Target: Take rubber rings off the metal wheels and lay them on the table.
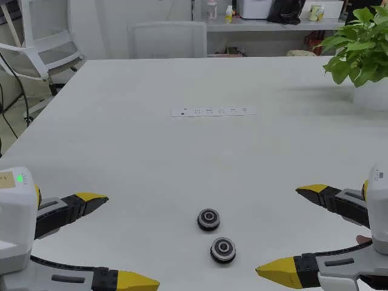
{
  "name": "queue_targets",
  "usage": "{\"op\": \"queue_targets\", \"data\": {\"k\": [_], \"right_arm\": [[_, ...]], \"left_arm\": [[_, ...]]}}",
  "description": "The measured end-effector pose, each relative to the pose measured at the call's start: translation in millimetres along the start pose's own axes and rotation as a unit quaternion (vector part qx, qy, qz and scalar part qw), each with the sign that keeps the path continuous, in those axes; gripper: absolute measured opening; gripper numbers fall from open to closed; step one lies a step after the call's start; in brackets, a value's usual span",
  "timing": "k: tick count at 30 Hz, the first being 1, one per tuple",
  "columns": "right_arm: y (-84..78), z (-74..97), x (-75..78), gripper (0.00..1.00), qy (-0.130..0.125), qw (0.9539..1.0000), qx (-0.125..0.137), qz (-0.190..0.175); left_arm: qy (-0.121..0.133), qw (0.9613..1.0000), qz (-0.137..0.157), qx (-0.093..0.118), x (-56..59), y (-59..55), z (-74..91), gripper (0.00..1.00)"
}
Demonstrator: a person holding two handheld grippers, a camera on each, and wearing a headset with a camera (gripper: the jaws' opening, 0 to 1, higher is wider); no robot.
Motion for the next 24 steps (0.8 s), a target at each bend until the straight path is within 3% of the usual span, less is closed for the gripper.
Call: {"op": "queue_targets", "data": {"k": [24], "right_arm": [[10.7, 3.9, 3.8, 0.99, -0.005, 0.9999, 0.012, 0.011]], "left_arm": [[0.001, 1.0000, -0.006, 0.002, 0.0, 4.5, 2.0, 1.00]]}}
Point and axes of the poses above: the centre of the closed fingertips' face, and the gripper's own axes: z roughly backward along the fingers, x roughly to its right, y roughly out of its top, the point moved 3 cm from there along z, roughly backward along the fingers, and after that the axes turned 1 degree about -y, right-handed, at the moved point
